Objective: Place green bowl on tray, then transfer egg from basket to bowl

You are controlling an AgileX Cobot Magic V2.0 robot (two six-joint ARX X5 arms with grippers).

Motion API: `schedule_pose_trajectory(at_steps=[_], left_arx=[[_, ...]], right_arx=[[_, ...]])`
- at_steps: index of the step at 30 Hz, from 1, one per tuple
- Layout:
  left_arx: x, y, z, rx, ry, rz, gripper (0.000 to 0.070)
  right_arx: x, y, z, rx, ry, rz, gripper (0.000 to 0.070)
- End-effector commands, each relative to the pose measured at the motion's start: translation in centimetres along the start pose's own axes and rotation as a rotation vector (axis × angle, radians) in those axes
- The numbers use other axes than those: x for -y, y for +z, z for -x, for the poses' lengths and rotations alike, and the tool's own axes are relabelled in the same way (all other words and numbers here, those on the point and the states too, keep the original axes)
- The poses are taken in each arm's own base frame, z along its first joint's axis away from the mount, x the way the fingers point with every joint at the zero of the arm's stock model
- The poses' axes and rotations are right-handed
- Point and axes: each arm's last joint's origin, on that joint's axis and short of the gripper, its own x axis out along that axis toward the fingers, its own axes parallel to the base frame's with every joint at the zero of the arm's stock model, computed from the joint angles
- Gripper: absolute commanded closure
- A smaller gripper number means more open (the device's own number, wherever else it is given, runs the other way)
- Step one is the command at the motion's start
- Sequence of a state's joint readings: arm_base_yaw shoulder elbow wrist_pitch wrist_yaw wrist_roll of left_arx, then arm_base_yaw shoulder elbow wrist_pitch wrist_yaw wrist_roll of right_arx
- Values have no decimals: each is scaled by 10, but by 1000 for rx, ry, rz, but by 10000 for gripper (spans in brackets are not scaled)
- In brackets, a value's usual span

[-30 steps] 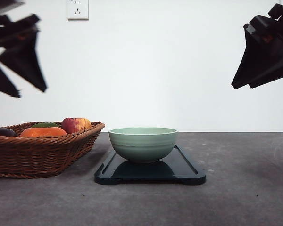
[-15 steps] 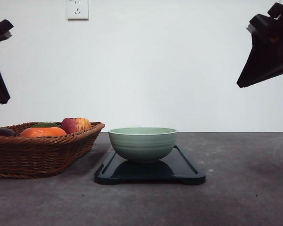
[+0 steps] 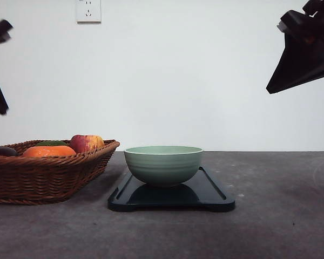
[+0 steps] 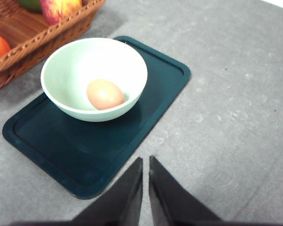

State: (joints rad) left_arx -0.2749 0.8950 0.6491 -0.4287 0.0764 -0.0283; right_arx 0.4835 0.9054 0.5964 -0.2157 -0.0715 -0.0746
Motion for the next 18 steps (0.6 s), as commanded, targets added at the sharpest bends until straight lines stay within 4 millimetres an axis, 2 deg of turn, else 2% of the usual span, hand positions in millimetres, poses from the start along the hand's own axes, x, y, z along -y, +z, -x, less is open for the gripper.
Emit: schedule_pose_trajectory(at_steps=[1, 4, 10, 15, 18], left_arx=[[-4, -1, 5, 46, 25, -24, 700], [-14, -18, 12, 184, 75, 20, 700], [-22, -71, 24, 430, 144, 80, 700], [-24, -109, 21, 521, 184, 121, 700], [-26, -123, 14, 518, 206, 130, 700]], right_arx=[[-1, 3, -1, 12, 5, 8, 686], [-1, 3, -1, 13, 4, 8, 686], [-1, 3, -1, 13, 5, 8, 686], [-1, 3, -1, 13, 5, 8, 686], [-1, 3, -1, 12, 5, 8, 686]])
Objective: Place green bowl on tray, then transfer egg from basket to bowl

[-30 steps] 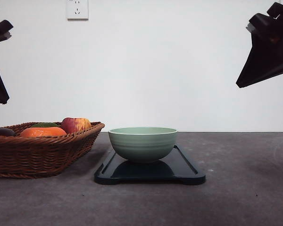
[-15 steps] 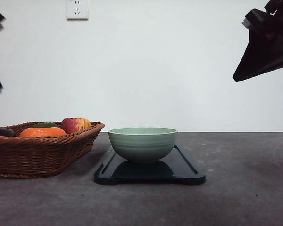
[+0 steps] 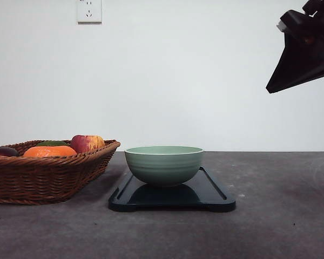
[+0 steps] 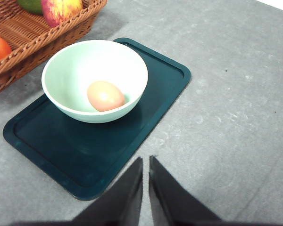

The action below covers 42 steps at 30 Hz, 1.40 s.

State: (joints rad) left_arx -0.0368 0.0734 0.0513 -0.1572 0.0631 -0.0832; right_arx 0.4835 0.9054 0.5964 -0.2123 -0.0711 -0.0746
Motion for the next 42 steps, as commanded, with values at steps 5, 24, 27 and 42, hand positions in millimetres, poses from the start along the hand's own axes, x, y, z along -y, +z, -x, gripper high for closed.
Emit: schedule_pose_trajectory(at_steps=[5, 24, 27, 42], left_arx=[[-4, -11, 0, 7, 79, 13, 700], [-5, -10, 1, 12, 116, 14, 700], [-5, -10, 1, 12, 116, 14, 700], [-5, -10, 1, 13, 116, 14, 700]], right_arx=[[-1, 2, -1, 10, 5, 8, 686], [-1, 2, -1, 10, 5, 8, 686], [-1, 2, -1, 8, 5, 15, 686], [23, -77, 61, 359, -326, -80, 686]])
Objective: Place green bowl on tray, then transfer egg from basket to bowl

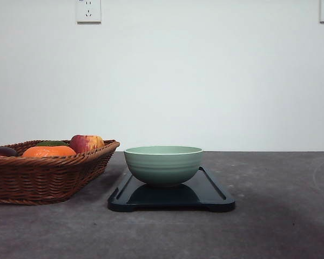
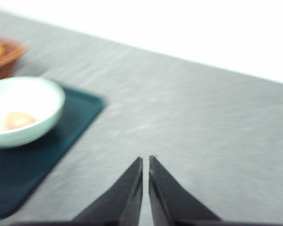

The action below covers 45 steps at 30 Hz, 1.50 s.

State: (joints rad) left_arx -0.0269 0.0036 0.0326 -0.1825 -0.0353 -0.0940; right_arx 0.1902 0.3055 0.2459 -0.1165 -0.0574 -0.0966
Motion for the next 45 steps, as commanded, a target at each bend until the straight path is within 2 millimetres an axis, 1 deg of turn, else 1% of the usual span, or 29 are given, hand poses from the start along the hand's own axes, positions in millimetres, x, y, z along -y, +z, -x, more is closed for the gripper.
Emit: schedule_pose_trajectory(at_steps=[1, 7, 12, 45], left_arx=[[-1, -7, -2, -23, 11, 0, 700], [-1, -7, -2, -23, 11, 0, 700], [-1, -7, -2, -23, 11, 0, 700], [-1, -7, -2, -23, 11, 0, 700]], right_arx=[[2, -9, 5, 47, -31, -38, 686], [6, -42, 8, 80, -113, -85, 686], [7, -57, 6, 75, -138, -110, 686], [7, -56, 7, 80, -144, -109, 686]])
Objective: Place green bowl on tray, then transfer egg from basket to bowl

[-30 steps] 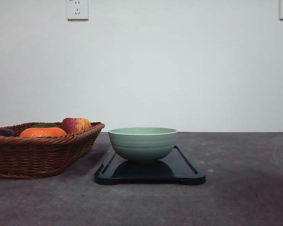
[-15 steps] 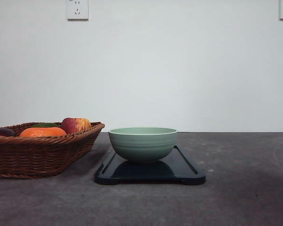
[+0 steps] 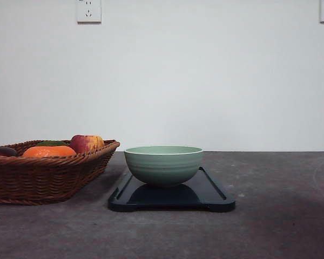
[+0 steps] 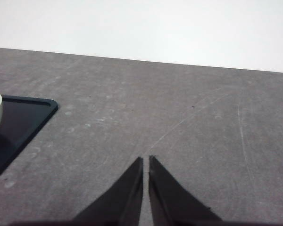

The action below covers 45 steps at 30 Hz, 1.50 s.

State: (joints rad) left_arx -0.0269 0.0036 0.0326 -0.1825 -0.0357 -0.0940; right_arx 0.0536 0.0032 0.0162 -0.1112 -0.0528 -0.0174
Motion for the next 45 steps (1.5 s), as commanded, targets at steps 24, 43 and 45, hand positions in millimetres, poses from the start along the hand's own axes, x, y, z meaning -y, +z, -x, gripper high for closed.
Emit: schedule_pose_trajectory(at_steps=[24, 43, 45], left_arx=[[-1, -7, -2, -23, 10, 0, 700], [-1, -7, -2, -23, 10, 0, 700], [-1, -7, -2, -23, 10, 0, 700]], right_arx=[[0, 0, 0, 8, 0, -16, 686], [0, 0, 0, 8, 0, -16, 686], [0, 0, 0, 8, 0, -16, 686]])
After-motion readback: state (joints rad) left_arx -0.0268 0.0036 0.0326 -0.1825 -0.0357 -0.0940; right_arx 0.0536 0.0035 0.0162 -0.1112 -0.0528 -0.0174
